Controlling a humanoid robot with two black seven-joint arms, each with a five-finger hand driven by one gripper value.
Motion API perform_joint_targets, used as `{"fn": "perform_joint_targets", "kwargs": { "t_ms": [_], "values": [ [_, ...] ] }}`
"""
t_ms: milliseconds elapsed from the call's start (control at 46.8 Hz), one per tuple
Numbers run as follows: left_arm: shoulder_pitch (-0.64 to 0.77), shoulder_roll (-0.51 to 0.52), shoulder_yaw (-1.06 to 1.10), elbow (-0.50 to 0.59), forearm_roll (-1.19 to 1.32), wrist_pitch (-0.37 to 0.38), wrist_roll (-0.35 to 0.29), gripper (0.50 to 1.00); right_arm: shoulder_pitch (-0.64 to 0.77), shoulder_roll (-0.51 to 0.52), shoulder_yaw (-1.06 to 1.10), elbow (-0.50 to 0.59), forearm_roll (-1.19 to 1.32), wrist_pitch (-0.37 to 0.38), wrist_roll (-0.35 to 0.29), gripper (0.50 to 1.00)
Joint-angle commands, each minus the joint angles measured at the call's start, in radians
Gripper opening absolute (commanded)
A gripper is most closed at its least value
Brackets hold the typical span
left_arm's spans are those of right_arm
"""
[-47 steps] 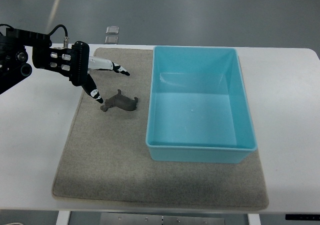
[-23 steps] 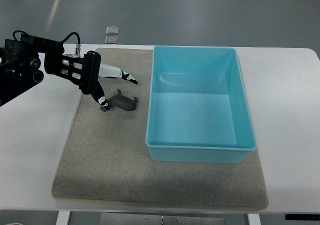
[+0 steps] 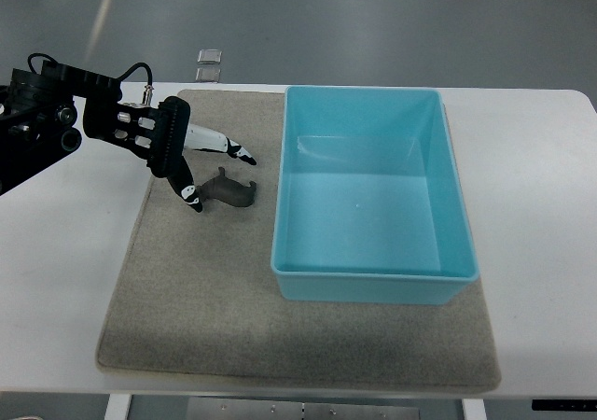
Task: Place brown hippo in blue box with left hand
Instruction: 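Close the left hand fingers around the brown hippo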
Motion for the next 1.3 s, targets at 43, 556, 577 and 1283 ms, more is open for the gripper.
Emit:
{"fn": "perform_joint_targets", "kwargs": {
  "t_ms": [43, 556, 577, 1283],
  "values": [
    [-0.001, -0.001, 0.001, -0.012, 0.003, 0.005, 0.002, 0.99, 0.0, 0.0, 0.0, 0.0, 0.0, 0.0, 0.0, 0.936],
    [0.005, -0.023, 0.001, -0.015, 0.061, 0.018, 0.002, 0.907, 0.0, 0.0, 0.0, 0.0, 0.0, 0.0, 0.0, 0.936],
    [0.005, -0.021, 0.001, -0.013, 0.063, 0.018, 0.002, 0.898, 0.0, 0.0, 0.0, 0.0, 0.0, 0.0, 0.0, 0.936],
    [0.006, -0.021, 0.002, -0.015, 0.101, 0.061, 0.002, 0.5, 0.0, 0.0, 0.0, 0.0, 0.0, 0.0, 0.0, 0.936]
  ]
}}
